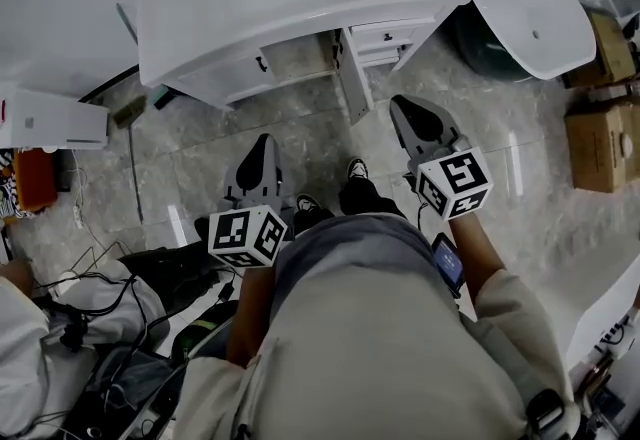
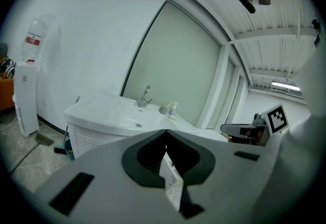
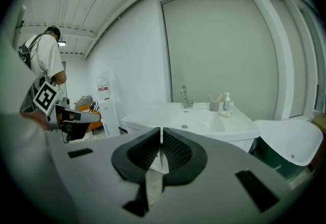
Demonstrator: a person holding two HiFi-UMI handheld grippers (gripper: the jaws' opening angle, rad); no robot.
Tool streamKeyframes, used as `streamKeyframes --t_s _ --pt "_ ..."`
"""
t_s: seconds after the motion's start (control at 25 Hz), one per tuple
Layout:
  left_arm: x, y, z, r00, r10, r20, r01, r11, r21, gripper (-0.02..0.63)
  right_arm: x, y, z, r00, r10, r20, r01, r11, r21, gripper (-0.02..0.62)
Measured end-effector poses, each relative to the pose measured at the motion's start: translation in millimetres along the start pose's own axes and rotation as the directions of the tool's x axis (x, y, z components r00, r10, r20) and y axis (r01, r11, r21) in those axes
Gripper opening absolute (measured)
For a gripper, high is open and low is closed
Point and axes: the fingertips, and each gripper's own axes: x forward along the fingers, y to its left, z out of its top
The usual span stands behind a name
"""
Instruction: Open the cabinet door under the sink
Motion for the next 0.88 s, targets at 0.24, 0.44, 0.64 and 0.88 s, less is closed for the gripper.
streamKeyframes --t_s 0.24,0.44,0.64,0.88 --pt "-5 -2 11 1.0 -0.009 0.019 0.009 1.0 0.005 0.002 -10 11 17 0.999 0.029 0.03 -0.029 1.0 0.001 0.012" --pt "-5 -4 22 0.999 -0.024 0.037 0.023 1.0 0.01 0.002 -16 15 30 0.998 0.034 0.054 -0.034 0.999 -0.003 0.012" --pt "-5 -11 33 0.998 -0.035 0.061 0.033 0.999 0.025 0.002 -23 16 35 0.998 0.035 0.046 -0.034 0.999 -0.021 0.011" --pt "-5 -13 39 0.998 -0.034 0.06 0.032 0.999 0.029 0.002 -26 17 39 0.999 0.026 0.039 -0.025 1.0 -0.012 0.011"
